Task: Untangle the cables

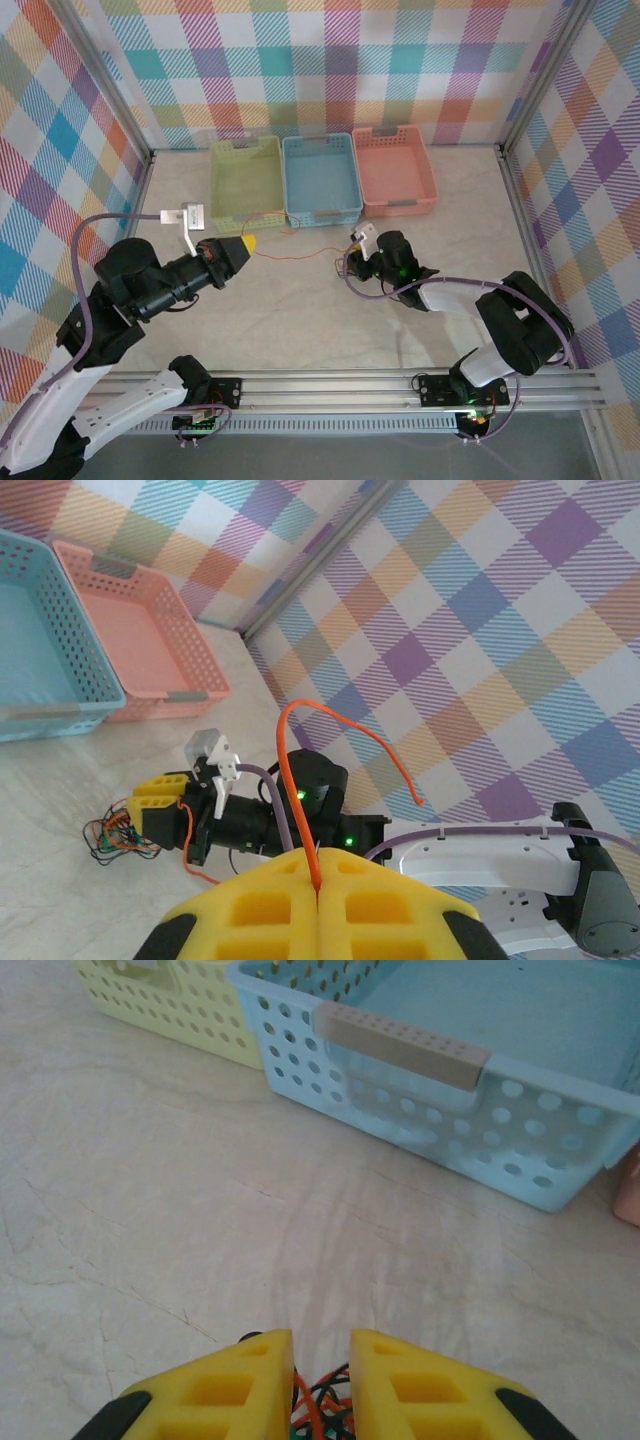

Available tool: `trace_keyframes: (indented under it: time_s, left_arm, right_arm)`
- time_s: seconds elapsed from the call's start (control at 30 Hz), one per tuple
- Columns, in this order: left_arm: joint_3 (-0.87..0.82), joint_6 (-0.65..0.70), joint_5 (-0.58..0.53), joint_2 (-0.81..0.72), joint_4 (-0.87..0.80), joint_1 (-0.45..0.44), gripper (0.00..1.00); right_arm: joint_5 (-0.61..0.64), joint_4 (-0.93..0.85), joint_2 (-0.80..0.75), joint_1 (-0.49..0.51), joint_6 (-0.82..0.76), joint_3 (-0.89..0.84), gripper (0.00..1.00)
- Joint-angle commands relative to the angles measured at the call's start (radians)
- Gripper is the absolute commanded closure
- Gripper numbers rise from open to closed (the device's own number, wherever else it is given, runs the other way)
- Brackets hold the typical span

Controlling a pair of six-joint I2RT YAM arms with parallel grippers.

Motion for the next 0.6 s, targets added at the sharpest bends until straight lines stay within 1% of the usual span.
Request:
trace_keyframes:
  time_s: [0.0,0.27,0.37,0.47,0.57]
  left_arm:
    - [0.021,0.033,-0.03,-0.017,-0.044,-0.009,1.0]
    - [0.075,0.059,-0.068,-0.087,-0.114,-0.01,1.0]
    - [0.088,0.078,-0.102,-0.113,-0.151,-0.01,1.0]
    - [0.069,0.085,-0.168,-0.13,-0.2,-0.009,1.0]
    - [-0.021,0.063,-0.214,-0.16,-0.206,-0.009,1.0]
  right_arm:
    - [0.03,-0.014,-0.008,-0.018,0.045,0.012,0.78]
    - [0.055,-0.029,-0.013,-0.033,0.064,0.008,0.78]
    - [0.059,-0.033,-0.016,-0.036,0.073,0.007,0.78]
    - [0.044,-0.02,-0.017,-0.039,0.075,0.002,0.79]
    - [0.025,-0.015,-0.016,-0.041,0.073,0.002,0.82]
